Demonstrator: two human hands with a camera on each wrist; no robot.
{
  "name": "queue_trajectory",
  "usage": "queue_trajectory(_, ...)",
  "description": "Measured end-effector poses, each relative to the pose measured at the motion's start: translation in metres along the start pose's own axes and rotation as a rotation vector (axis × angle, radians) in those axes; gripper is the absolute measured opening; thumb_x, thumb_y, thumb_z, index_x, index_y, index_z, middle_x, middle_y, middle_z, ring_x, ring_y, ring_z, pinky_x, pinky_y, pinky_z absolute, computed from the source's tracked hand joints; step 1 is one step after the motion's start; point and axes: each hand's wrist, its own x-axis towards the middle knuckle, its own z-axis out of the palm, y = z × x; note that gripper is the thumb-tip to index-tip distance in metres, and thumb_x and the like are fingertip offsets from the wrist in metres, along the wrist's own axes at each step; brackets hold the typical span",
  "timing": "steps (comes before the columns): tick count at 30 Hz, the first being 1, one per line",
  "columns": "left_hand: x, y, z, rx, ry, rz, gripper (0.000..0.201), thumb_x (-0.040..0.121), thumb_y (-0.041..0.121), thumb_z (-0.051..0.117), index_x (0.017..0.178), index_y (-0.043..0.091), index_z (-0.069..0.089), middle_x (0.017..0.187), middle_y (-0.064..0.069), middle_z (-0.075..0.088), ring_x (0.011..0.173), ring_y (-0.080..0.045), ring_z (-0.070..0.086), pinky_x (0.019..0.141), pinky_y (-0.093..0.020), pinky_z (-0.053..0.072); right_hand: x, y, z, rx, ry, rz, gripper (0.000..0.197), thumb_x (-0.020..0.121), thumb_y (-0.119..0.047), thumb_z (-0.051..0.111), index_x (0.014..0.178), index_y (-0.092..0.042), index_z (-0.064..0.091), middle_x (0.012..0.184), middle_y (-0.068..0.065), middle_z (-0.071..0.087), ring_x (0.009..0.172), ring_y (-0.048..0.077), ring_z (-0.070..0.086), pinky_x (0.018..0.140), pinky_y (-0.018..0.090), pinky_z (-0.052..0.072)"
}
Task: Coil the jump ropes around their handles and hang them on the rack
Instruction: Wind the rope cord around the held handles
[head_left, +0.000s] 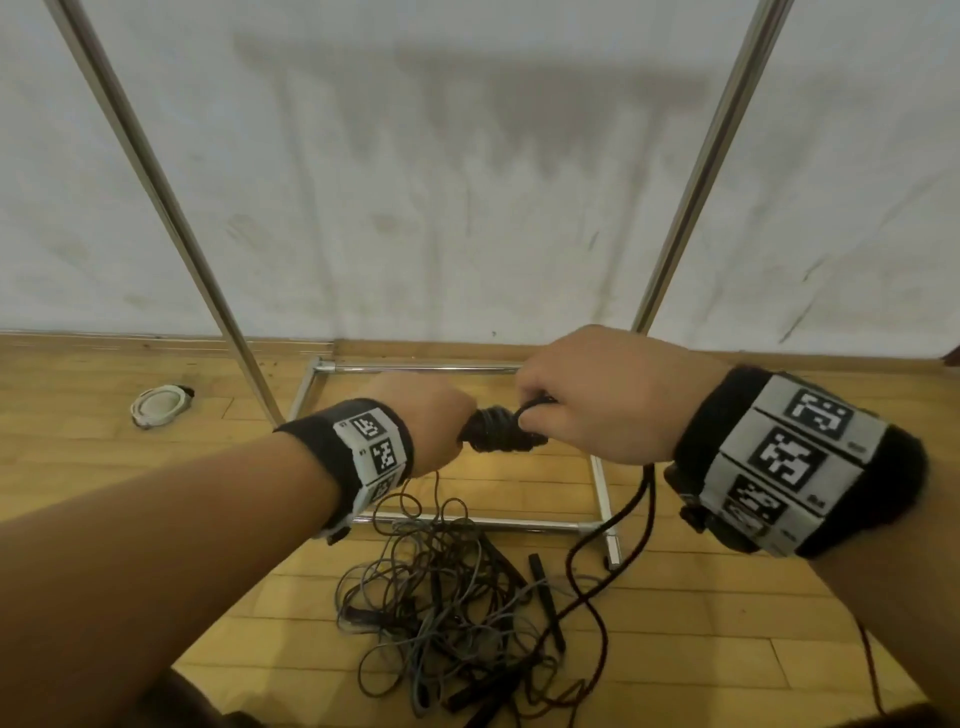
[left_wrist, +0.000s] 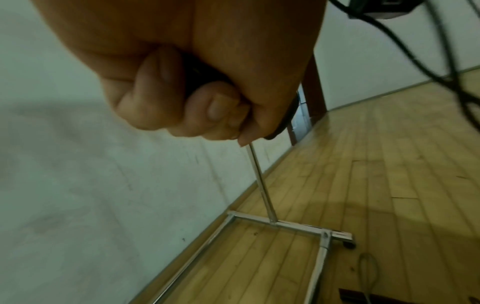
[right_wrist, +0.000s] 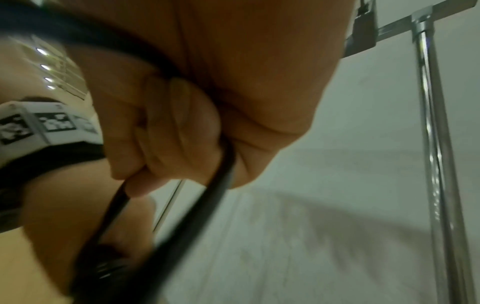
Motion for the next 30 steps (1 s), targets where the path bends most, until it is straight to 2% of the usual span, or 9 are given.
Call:
queue_trajectory(2,-0.007,0.009,-0.002,0.02,-0.024,0.101,0.004,0.101,0.033,0.058,0.102,0.034,0.054,0.077,0.009,0.055,0.062,-0.008,0.049,0.049,-0.025,0.031,-0.001,0.007,-0.003,0.009,0.009,0.001,0.025,0.102,-0.042,0.053,0.099,-0.026,0.072,0.085,-0.01,0.063,0.079,0.009,0.058,0.072,0.027,0.048)
queue_trajectory(6,-0.021,0.027,-0.009,0.064,-0.029,0.239,0.026,0.103,0.036,0.056,0.13,0.034,0.058,0.079,0.009,0.052,0.063,-0.008,0.047,0.051,-0.025,0.031,0.002,0.021,-0.004,0.108,0.009,0.02,0.022,0.099,-0.045,0.06,0.101,-0.028,0.074,0.084,-0.015,0.063,0.081,0.003,0.058,0.072,0.02,0.044)
queue_trajectory(13,-0.044,0.043,-0.022,0.077,0.063,0.374,0.026,0.106,0.044,0.051,0.122,0.024,0.053,0.081,0.007,0.047,0.061,-0.011,0.041,0.053,-0.027,0.031,0.001,0.04,-0.005,0.311,-0.037,0.039,0.019,0.093,-0.049,0.066,0.096,-0.033,0.077,0.092,-0.012,0.073,0.088,0.004,0.065,0.087,0.032,0.053)
queue_trajectory(15,-0.049,0.044,-0.023,0.028,0.104,0.382,0.027,0.105,0.048,0.052,0.117,0.024,0.05,0.085,0.006,0.052,0.066,-0.014,0.046,0.057,-0.028,0.035,0.001,0.046,-0.002,0.362,-0.057,0.054,0.02,0.093,-0.048,0.066,0.094,-0.031,0.077,0.089,-0.007,0.074,0.083,0.011,0.066,0.084,0.035,0.054)
queue_trajectory(19,-0.053,0.041,-0.034,-0.222,0.251,0.339,0.026,0.1,0.047,0.057,0.087,0.034,0.039,0.072,0.008,0.05,0.059,-0.005,0.043,0.051,-0.023,0.028,-0.004,0.056,0.004,0.826,-0.08,0.09,0.023,0.099,-0.028,0.064,0.095,-0.008,0.073,0.062,0.014,0.046,0.05,0.017,0.04,0.052,0.03,0.036)
queue_trajectory(22,-0.055,0.031,-0.051,-0.452,0.298,0.264,0.021,0.094,0.041,0.064,0.085,0.041,0.046,0.069,0.011,0.057,0.059,-0.001,0.052,0.052,-0.015,0.031,-0.008,0.063,0.008,0.978,-0.011,0.114,0.019,0.102,-0.017,0.058,0.091,-0.004,0.067,0.065,0.011,0.053,0.053,0.021,0.047,0.052,0.029,0.042)
queue_trajectory(24,-0.058,0.024,-0.06,-0.588,0.337,0.201,0.011,0.086,0.046,0.063,0.087,0.038,0.055,0.064,0.011,0.058,0.058,-0.001,0.058,0.045,-0.013,0.036,-0.006,0.061,0.016,1.085,-0.003,0.155,0.014,0.102,-0.004,0.052,0.092,-0.001,0.062,0.069,0.013,0.05,0.055,0.023,0.042,0.051,0.028,0.037)
queue_trajectory(26,-0.055,0.018,-0.066,-0.674,0.412,0.136,0.017,0.079,0.05,0.055,0.077,0.033,0.054,0.059,0.01,0.056,0.063,0.01,0.058,0.045,-0.008,0.039,0.0,0.053,0.027,1.263,-0.06,0.219,0.02,0.107,-0.011,0.046,0.094,-0.003,0.059,0.065,0.006,0.038,0.052,0.018,0.029,0.049,0.029,0.025)
queue_trajectory(30,-0.027,-0.008,-0.067,-0.569,0.376,-0.105,0.025,0.093,0.035,0.058,0.07,0.025,0.055,0.061,0.005,0.057,0.05,-0.008,0.052,0.04,-0.017,0.032,0.016,0.025,0.048,1.235,-0.037,0.301,0.041,0.11,-0.038,0.041,0.098,-0.006,0.063,0.063,0.0,0.04,0.05,0.014,0.03,0.048,0.03,0.021)
